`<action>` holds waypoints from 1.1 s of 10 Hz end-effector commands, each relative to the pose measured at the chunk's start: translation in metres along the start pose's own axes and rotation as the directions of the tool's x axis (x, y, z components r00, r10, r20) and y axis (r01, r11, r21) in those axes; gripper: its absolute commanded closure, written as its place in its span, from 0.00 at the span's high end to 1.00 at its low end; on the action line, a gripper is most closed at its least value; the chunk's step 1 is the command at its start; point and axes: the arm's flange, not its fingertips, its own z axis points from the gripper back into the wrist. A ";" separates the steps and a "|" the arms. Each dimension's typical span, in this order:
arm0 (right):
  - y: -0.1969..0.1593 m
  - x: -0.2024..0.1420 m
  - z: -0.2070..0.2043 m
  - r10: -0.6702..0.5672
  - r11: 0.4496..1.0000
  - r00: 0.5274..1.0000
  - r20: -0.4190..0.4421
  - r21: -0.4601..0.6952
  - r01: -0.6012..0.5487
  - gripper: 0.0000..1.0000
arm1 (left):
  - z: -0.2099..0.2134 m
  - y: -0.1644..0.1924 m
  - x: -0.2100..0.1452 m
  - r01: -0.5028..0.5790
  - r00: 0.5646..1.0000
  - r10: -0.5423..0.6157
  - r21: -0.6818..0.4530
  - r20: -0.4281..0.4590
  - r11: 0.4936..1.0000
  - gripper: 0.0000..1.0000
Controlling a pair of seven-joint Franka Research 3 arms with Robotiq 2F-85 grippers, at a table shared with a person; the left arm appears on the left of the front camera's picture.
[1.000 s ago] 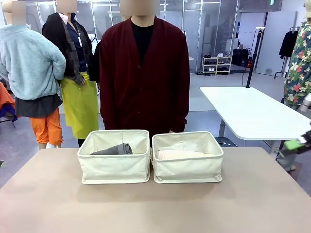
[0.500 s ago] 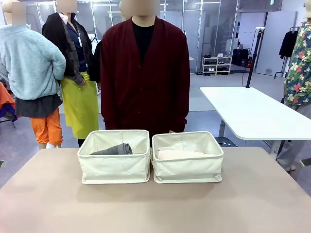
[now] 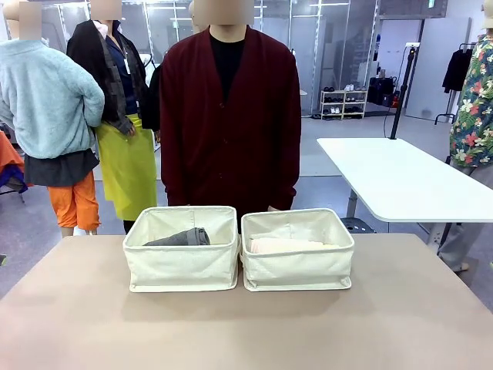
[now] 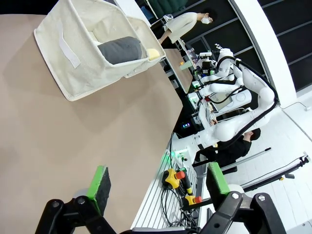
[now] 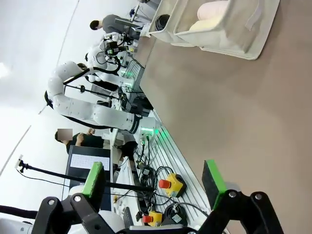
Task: Divide the towels into two baskets.
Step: Pick up one hotel-folded towel from the bottom of the table and place it in the Fabric basket indicated by the person.
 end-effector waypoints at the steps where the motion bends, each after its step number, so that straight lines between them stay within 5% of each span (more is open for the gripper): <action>1: -0.003 0.001 0.000 -0.041 0.998 0.998 0.038 0.047 0.040 1.00 | 0.002 -0.003 -0.003 0.000 1.000 0.000 0.000 -0.005 1.000 1.00; 4: -0.015 -0.011 0.007 -0.084 0.995 0.993 0.087 0.061 0.079 1.00 | 0.002 -0.003 -0.003 0.000 1.000 0.000 0.000 -0.005 1.000 1.00; 11: -0.018 -0.013 0.007 -0.054 0.998 0.997 0.049 0.037 0.052 1.00 | 0.002 -0.003 -0.003 0.000 1.000 0.000 0.000 -0.005 1.000 1.00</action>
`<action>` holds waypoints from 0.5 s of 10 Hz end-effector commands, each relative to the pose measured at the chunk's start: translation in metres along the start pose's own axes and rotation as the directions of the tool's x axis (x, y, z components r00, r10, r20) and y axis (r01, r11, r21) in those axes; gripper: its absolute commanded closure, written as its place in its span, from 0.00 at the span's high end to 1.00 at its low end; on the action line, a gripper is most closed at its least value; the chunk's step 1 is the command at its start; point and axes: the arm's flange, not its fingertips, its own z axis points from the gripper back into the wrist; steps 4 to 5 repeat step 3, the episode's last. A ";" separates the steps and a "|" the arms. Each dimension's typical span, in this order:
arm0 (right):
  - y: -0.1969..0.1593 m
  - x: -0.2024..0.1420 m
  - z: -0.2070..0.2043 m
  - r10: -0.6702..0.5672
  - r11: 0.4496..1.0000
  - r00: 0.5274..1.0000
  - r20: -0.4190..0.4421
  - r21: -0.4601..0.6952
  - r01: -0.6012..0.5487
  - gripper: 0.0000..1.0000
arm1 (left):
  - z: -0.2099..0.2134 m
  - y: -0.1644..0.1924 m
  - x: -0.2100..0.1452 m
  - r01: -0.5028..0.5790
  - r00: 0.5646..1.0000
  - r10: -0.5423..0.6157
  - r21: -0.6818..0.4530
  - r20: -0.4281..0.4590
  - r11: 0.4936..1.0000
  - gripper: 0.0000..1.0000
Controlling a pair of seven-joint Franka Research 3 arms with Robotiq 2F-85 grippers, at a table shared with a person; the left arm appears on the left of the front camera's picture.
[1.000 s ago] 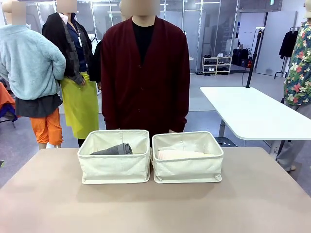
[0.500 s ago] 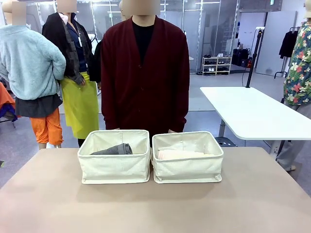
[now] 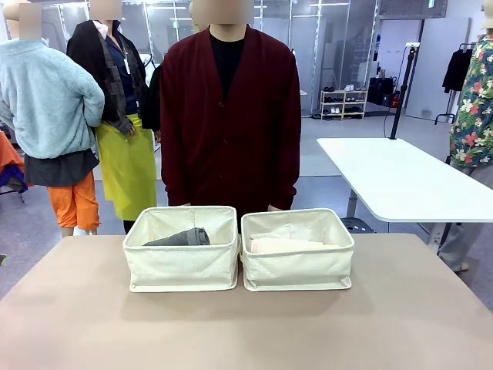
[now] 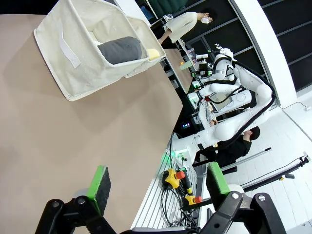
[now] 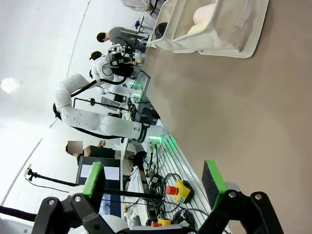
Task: Divide the towels into two baskets.
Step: Pick up one hotel-folded towel from the bottom of the table and place it in the Fabric basket indicated by the person.
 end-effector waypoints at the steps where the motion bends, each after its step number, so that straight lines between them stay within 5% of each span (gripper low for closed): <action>1: 0.004 0.000 0.000 0.005 1.000 1.000 -0.007 -0.006 -0.005 1.00 | 0.002 -0.003 -0.003 0.000 1.000 0.000 0.000 -0.005 1.000 1.00; 5: 0.004 0.000 0.000 0.005 1.000 1.000 -0.007 -0.006 -0.005 1.00 | 0.002 -0.003 -0.003 0.000 1.000 0.000 0.000 -0.005 1.000 1.00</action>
